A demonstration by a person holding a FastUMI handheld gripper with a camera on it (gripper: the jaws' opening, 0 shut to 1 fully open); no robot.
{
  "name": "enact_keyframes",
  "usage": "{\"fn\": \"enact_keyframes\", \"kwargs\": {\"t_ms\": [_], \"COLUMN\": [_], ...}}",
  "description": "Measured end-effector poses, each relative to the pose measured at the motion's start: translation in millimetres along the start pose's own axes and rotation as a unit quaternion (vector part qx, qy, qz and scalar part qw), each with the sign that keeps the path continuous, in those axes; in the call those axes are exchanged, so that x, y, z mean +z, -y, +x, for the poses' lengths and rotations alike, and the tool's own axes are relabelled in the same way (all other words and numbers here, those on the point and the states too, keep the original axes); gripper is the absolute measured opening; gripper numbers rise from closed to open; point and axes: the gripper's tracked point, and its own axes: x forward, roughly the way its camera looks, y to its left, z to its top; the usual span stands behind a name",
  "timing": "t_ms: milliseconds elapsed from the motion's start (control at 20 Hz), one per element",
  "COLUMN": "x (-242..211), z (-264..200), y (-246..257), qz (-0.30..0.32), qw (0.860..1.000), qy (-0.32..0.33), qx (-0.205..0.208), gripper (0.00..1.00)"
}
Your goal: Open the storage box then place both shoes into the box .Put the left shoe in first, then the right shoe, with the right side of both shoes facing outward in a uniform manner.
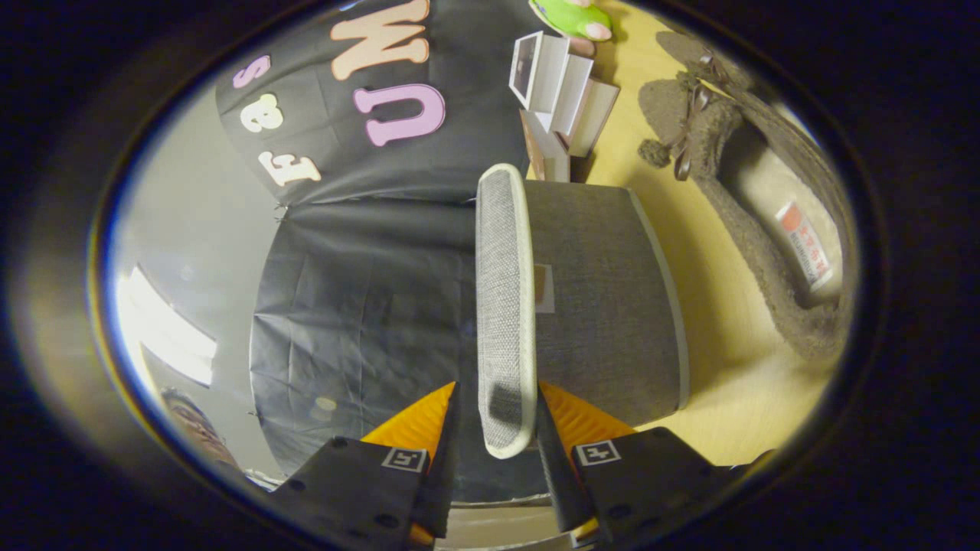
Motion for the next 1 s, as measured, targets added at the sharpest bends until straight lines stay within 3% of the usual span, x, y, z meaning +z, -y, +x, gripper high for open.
{"fn": "enact_keyframes", "kwargs": {"t_ms": [50,400,650,1000], "x": [6,-11,-13,-31], "z": [2,-21,-10,26], "y": [-1,-43,-95,-164], "qz": [0.003,-0.040,-0.059,-0.150], "qw": [1.000,0.999,0.997,0.988], "qy": [0.010,-0.015,-0.026,-0.029], "qx": [0.003,0.012,0.030,0.025], "gripper": [0.07,0.05,0.06,0.07]}}
